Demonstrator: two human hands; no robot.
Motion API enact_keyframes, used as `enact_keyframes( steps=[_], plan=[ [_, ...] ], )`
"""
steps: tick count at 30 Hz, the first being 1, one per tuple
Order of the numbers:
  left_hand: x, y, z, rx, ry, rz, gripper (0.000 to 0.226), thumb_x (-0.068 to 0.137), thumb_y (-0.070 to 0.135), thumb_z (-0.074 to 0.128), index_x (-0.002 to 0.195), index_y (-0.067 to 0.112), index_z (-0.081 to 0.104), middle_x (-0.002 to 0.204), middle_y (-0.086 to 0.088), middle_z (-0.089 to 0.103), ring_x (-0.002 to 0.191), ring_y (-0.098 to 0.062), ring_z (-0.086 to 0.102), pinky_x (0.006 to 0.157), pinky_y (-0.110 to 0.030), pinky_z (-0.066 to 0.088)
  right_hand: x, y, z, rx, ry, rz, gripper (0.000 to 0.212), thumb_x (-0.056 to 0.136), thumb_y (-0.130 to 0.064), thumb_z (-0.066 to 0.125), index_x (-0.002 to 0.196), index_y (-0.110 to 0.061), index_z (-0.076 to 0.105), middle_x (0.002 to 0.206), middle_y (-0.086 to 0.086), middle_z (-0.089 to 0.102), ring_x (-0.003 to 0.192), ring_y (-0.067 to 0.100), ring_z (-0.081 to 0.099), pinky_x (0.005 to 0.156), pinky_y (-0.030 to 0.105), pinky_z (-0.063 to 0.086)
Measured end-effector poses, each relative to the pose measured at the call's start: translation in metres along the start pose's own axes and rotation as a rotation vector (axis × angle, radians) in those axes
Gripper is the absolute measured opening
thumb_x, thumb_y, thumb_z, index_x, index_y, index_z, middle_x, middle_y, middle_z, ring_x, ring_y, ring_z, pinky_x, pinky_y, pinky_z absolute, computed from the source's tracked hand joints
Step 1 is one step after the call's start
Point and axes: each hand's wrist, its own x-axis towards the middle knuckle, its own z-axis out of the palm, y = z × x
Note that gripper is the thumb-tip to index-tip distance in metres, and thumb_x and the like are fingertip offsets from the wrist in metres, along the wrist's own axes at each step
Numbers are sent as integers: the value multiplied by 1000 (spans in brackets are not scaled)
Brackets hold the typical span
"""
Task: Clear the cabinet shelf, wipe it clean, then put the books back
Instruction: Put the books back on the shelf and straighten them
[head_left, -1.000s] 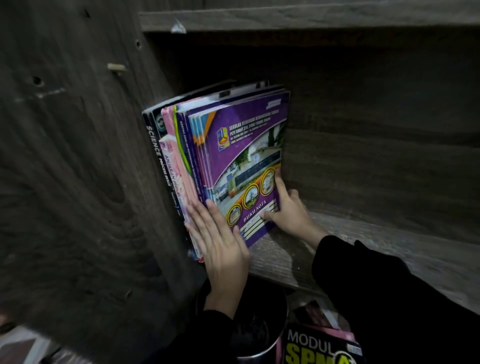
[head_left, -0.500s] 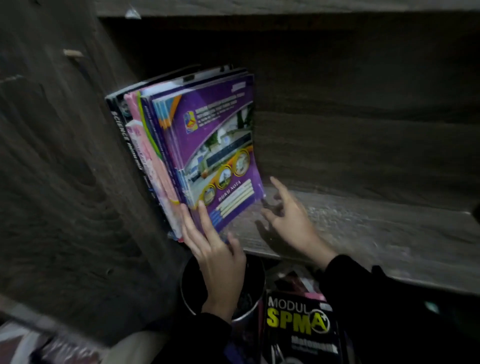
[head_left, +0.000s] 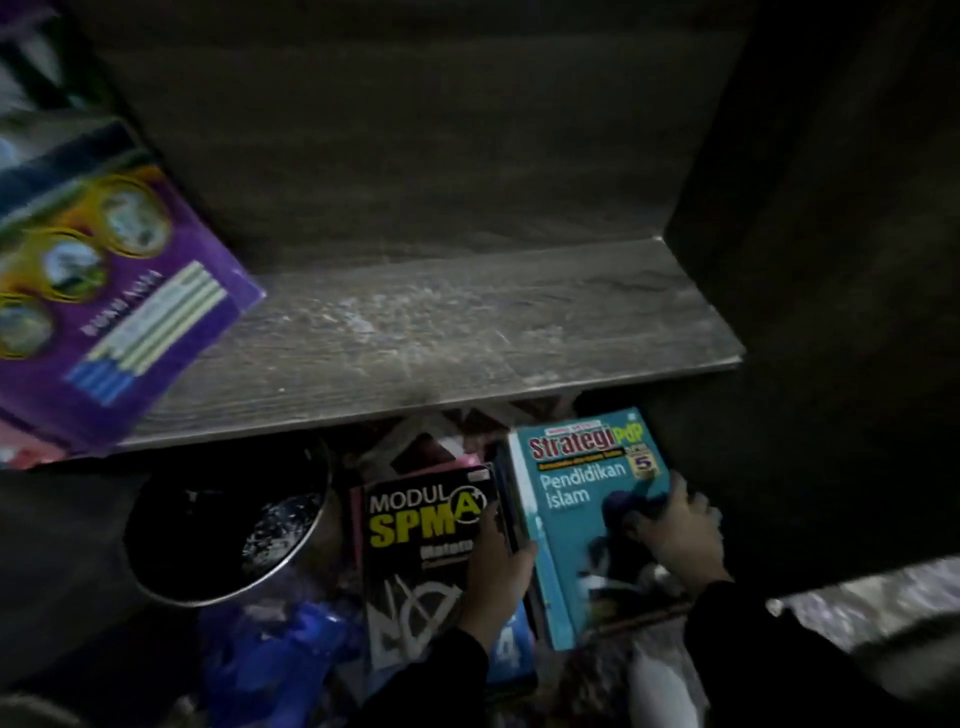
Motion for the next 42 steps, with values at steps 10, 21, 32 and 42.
enact_keyframes(
  steps=[10, 21, 32, 42],
  plan=[
    [44, -21, 59, -267, 121, -110, 81, 86, 5, 64, 150, 21, 17, 135, -13, 53, 111, -29, 57, 95, -39, 47, 39, 0, 18, 215, 32, 76, 112, 75, -48, 74, 153, -17, 0, 134, 26, 38, 127, 40, 35, 104, 41, 30],
    [64, -28, 59, -330, 183, -134, 75, 86, 1, 62, 144, 30, 25, 116, -7, 63, 86, -23, 59, 75, -36, 51, 50, -3, 21, 210, -105, 101, 118, 73, -47, 73, 150, -29, -14, 140, 20, 37, 133, 35, 26, 110, 44, 16],
    [64, -45, 31, -397, 203, -79, 73, 68, 7, 73, 130, 24, 38, 110, -9, 66, 89, -25, 63, 86, -47, 52, 45, 6, 26, 428, -101, 15, 109, 77, -45, 75, 153, -25, 0, 142, 27, 32, 134, 39, 28, 112, 39, 22],
    [70, -53, 19, -419, 196, -25, 91, 58, 4, 78, 140, 16, 38, 113, -8, 66, 99, -25, 63, 92, -52, 49, 43, 7, 25, 417, -169, 0, 107, 75, -57, 71, 152, -31, 1, 144, 11, 45, 129, 32, 44, 106, 38, 35]
  ],
)
